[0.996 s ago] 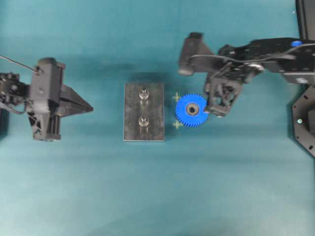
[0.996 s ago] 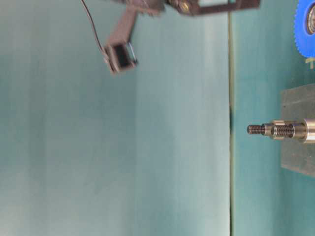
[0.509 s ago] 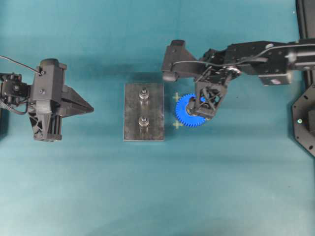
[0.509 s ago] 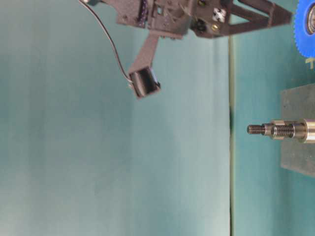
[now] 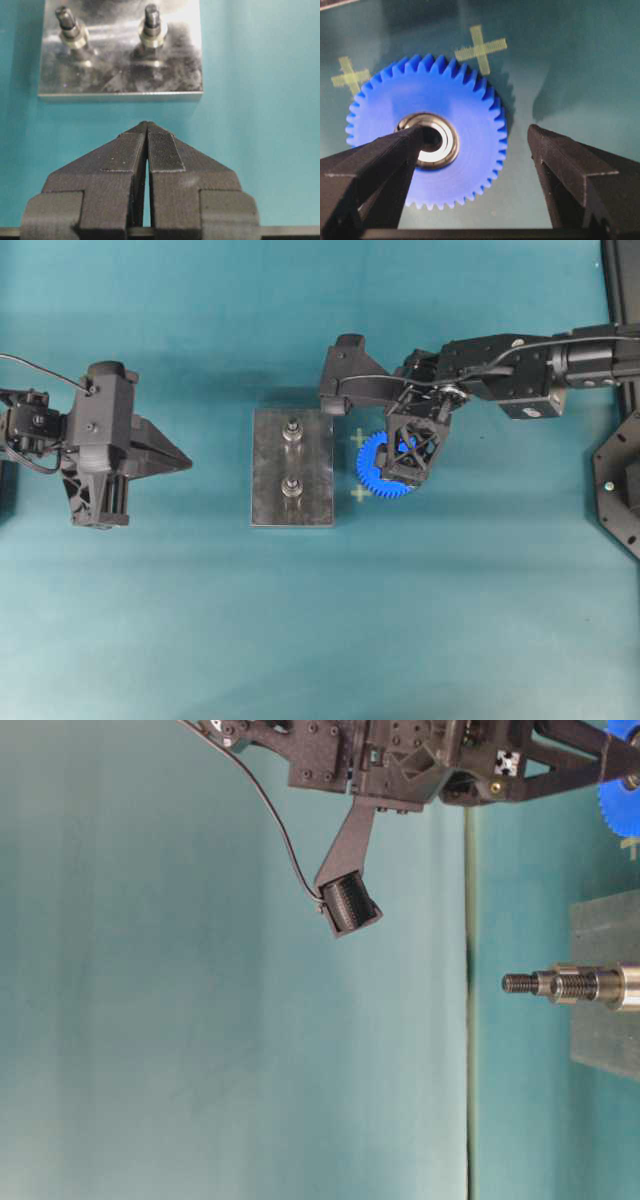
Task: Fit the large gear onto the shaft.
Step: 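Lower the right gripper and close it on the blue gear's rim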
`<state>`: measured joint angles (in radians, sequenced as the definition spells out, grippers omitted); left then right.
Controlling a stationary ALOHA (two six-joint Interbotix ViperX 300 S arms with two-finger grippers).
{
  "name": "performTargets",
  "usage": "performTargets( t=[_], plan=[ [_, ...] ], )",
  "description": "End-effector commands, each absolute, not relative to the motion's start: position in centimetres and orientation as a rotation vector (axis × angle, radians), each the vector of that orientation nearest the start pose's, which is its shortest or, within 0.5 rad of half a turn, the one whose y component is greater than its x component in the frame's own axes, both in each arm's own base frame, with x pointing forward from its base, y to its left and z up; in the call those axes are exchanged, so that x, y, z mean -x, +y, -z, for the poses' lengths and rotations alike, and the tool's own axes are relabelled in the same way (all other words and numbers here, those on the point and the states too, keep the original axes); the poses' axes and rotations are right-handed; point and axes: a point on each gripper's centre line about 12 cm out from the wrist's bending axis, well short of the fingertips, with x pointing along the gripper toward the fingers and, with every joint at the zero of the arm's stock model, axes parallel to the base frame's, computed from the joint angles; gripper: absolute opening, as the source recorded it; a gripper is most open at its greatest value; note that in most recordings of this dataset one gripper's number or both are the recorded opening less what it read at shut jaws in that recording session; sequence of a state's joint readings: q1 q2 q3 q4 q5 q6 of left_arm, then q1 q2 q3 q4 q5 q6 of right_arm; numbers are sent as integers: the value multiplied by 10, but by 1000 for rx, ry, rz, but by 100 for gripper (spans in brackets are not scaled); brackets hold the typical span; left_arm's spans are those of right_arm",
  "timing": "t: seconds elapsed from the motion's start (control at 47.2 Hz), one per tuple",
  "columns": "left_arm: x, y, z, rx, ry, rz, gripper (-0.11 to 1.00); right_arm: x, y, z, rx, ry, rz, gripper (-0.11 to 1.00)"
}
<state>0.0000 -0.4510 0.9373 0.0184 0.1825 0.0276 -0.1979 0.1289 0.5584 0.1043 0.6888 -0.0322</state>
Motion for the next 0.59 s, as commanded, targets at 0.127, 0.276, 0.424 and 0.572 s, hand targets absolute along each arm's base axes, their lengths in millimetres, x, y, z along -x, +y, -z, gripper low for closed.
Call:
performTargets(
  t=[0.127, 0.276, 0.424, 0.572],
  plan=[
    [-286, 1, -217, -45, 638, 10, 0, -353, -62, -113, -214, 1353, 139, 90],
    [-288, 0, -214, -44, 644, 11, 0, -353, -62, -110, -216, 1359, 140, 89],
    [-291, 1, -212, -43, 638, 10, 0, -349, -61, -113, -221, 1382, 139, 89],
    [-293, 1, -211, -43, 627, 10, 0, -344, -59, -113, -225, 1423, 132, 89]
  ],
)
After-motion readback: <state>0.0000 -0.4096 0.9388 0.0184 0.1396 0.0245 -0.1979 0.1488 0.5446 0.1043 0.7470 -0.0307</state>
